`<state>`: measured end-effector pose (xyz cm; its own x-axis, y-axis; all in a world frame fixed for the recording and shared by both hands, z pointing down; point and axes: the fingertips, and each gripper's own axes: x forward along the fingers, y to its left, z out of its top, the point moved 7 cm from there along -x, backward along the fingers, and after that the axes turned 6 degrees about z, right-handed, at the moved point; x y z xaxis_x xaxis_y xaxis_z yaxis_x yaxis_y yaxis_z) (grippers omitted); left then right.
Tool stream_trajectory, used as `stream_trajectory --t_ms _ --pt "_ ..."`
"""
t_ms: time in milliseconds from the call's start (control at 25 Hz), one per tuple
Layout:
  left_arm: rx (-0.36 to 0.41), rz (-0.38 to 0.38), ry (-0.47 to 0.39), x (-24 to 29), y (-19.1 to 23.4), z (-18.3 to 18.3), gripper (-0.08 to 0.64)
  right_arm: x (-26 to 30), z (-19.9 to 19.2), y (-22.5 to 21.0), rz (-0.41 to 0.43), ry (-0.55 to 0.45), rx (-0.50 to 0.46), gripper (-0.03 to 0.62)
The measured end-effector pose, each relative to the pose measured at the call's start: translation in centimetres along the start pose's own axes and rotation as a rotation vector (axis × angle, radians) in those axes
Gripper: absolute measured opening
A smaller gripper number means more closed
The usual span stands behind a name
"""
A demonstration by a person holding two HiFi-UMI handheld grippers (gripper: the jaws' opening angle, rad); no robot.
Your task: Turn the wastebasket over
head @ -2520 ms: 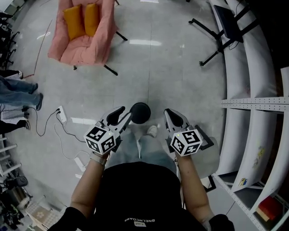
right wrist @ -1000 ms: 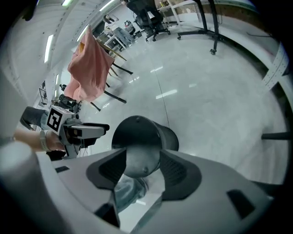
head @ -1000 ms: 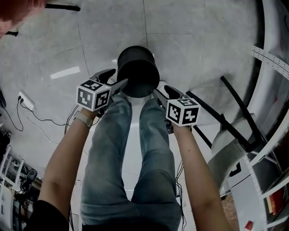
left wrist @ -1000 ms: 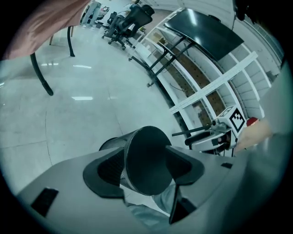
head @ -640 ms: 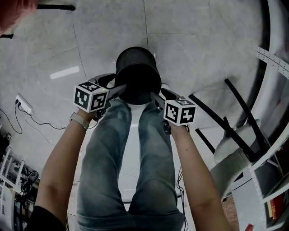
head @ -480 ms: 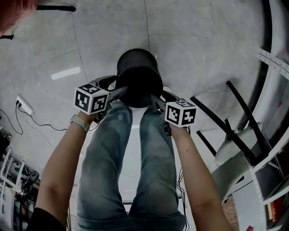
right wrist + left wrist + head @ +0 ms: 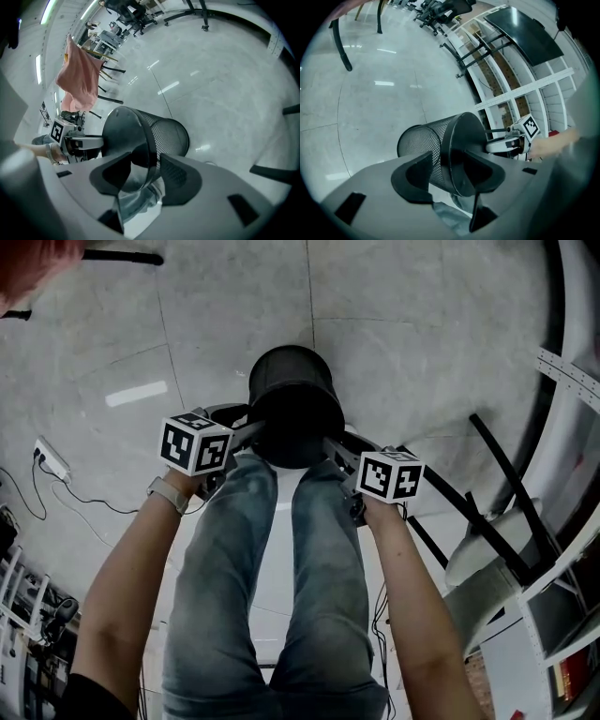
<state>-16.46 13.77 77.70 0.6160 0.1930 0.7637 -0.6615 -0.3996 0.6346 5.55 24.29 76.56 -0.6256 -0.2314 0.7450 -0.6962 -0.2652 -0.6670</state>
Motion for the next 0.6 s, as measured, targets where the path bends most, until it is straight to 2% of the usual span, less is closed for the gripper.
stream_trajectory --t_ms 160,400,600 --pt "-0.034 -0.018 0.023 -1.0 -0.3 0.2 0.189 -0.4 0.5 0.4 0.028 0.065 0.025 0.195" --pt "-0.087 -0.06 0.052 -2.3 -0.1 0.0 0.176 0.1 -0.9 1.1 0.037 0.179 0.06 0.196" --pt "-0.055 -0.063 0.044 -2.4 0.6 -0.6 0.176 1.4 -2.0 1.6 -0.001 0.142 0.066 0.196"
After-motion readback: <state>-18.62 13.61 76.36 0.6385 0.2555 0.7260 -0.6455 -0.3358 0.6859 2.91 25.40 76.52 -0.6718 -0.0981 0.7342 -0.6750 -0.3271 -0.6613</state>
